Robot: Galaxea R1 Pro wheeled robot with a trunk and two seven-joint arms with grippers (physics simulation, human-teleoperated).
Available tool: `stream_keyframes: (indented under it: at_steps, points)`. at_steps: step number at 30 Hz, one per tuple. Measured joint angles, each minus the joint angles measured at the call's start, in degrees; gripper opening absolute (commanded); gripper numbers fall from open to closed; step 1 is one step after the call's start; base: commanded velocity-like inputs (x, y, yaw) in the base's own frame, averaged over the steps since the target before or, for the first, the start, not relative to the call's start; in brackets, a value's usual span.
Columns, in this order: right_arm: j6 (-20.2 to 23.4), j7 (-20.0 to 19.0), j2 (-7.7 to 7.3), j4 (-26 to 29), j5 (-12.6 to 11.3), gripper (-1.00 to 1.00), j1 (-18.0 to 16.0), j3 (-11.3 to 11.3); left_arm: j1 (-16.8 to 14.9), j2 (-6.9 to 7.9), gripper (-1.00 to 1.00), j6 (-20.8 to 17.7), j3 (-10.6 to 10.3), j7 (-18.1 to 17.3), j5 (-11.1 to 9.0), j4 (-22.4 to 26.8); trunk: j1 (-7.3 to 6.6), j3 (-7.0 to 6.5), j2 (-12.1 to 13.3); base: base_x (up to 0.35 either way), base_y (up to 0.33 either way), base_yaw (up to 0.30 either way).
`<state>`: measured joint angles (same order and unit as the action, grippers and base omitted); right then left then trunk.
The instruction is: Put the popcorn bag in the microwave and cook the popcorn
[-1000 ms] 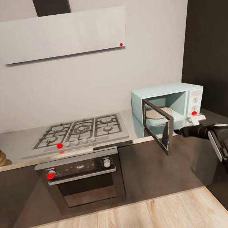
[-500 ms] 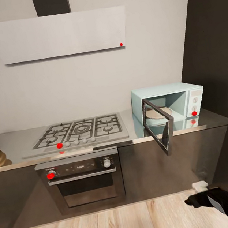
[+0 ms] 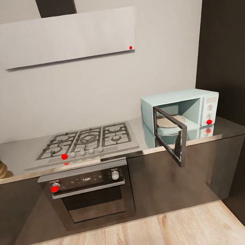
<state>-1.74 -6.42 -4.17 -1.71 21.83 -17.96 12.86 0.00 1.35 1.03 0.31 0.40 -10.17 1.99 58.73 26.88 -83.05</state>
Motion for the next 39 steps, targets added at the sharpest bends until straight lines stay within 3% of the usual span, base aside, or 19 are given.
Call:
stream_keyframes:
  at_steps: [6, 35, 39]
  points:
    - [-0.1, 1.1, 0.14, 0.0, 0.0, 1.00, 1.3, 0.1, 0.0, -0.06, 1.00, 0.0, 0.0, 0.0, 0.0, 0.0, 0.00, 0.00, 0.0, 0.000, 0.000, 0.273]
    - [-0.1, 1.2, 0.14, 0.0, -0.1, 1.00, 1.4, 0.1, 0.0, 0.15, 1.00, 0.0, 0.0, 0.0, 0.0, 0.0, 0.00, 0.00, 0.0, 0.000, 0.000, 0.300]
    - [-0.2, 1.2, 0.06, 0.0, -0.1, 1.00, 1.4, 0.2, 0.0, -1.97, 1.00, 0.0, 0.3, -0.4, -0.3, 2.7, 0.00, 0.00, 0.0, 0.000, 0.000, 0.300]
